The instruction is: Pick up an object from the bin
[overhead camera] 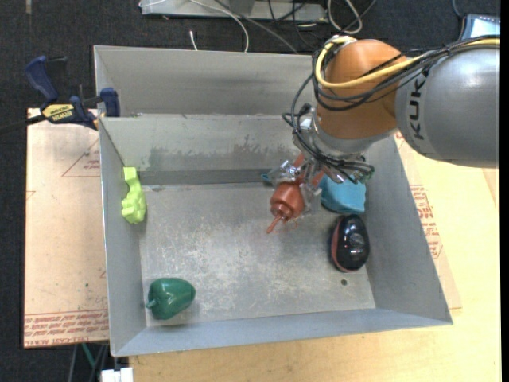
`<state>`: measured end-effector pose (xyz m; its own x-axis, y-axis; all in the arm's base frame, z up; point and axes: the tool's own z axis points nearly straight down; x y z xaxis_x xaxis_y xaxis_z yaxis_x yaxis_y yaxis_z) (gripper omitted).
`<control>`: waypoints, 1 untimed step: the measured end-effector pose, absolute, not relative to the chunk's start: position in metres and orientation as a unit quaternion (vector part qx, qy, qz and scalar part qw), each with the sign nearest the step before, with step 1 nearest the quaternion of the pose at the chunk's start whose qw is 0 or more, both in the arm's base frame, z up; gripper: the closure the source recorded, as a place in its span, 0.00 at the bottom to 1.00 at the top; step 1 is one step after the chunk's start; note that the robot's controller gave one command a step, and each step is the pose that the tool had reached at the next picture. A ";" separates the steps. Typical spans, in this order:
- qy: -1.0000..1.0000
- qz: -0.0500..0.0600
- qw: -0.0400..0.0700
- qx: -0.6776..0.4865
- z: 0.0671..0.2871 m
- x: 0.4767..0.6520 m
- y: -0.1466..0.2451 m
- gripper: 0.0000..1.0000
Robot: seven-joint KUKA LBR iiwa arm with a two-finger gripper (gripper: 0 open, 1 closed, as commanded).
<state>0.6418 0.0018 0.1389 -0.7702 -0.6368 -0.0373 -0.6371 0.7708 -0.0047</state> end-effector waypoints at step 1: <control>0.941 0.003 0.022 -0.338 0.173 0.643 0.002 1.00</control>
Offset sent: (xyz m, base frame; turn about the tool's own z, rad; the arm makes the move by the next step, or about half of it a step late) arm 0.0013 0.0000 0.0542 0.0010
